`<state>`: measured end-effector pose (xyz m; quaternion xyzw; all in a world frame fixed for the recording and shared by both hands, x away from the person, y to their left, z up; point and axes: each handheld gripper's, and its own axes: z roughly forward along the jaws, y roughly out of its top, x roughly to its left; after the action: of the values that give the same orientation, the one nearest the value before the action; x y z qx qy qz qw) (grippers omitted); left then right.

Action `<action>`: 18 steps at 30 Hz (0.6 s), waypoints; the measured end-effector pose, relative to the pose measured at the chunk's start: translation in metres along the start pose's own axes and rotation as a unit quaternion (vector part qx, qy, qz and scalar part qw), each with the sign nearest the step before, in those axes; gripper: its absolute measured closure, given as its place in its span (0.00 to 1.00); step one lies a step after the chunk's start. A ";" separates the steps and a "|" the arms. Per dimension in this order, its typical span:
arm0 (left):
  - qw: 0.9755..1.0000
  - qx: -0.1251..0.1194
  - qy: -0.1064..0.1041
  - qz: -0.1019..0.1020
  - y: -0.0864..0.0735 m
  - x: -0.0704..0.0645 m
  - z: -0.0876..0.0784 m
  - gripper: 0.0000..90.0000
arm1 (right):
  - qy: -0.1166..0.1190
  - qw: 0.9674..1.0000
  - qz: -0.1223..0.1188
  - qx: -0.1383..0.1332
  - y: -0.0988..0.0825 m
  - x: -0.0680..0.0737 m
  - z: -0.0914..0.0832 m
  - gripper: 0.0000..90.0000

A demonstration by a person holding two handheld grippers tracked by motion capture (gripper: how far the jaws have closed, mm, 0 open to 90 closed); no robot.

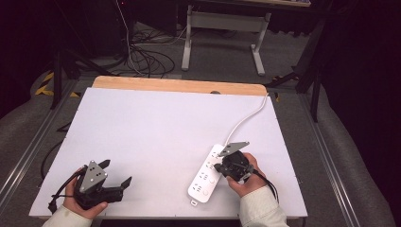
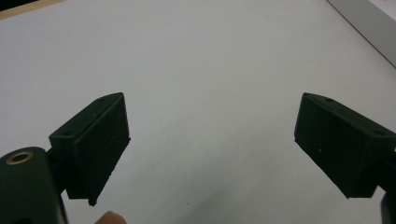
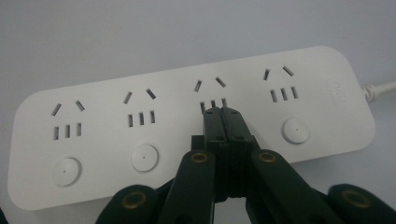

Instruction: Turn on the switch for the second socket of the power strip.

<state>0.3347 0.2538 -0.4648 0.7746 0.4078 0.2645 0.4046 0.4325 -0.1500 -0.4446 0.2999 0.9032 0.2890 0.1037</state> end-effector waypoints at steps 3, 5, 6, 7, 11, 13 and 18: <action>1.000 0.000 0.000 0.000 0.000 0.000 0.000 0.12 | 0.002 1.000 0.002 0.001 0.000 0.000 0.000 1.00; 1.000 0.000 0.000 0.001 0.000 0.000 0.000 0.12 | 0.003 1.000 0.001 0.002 0.000 -0.001 0.000 1.00; 1.000 0.000 0.000 0.001 0.000 0.000 0.000 0.12 | 0.003 1.000 0.001 0.002 0.000 -0.001 0.000 1.00; 1.000 0.000 0.001 0.001 0.000 0.000 0.000 0.12 | 0.006 1.000 0.000 0.003 0.001 -0.001 0.001 1.00; 1.000 0.000 0.001 0.000 0.000 -0.001 0.000 0.12 | 0.005 1.000 0.000 0.004 0.001 -0.001 0.001 1.00; 1.000 0.000 0.001 -0.001 0.000 -0.001 0.000 0.12 | 0.004 1.000 -0.001 0.005 0.001 -0.001 0.001 1.00; 1.000 0.000 0.001 0.000 0.000 0.000 0.000 0.12 | 0.000 1.000 -0.004 0.009 0.002 0.000 0.001 1.00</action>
<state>0.3348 0.2533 -0.4652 0.7740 0.4086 0.2653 0.4044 0.4335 -0.1480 -0.4443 0.2973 0.9070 0.2804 0.1016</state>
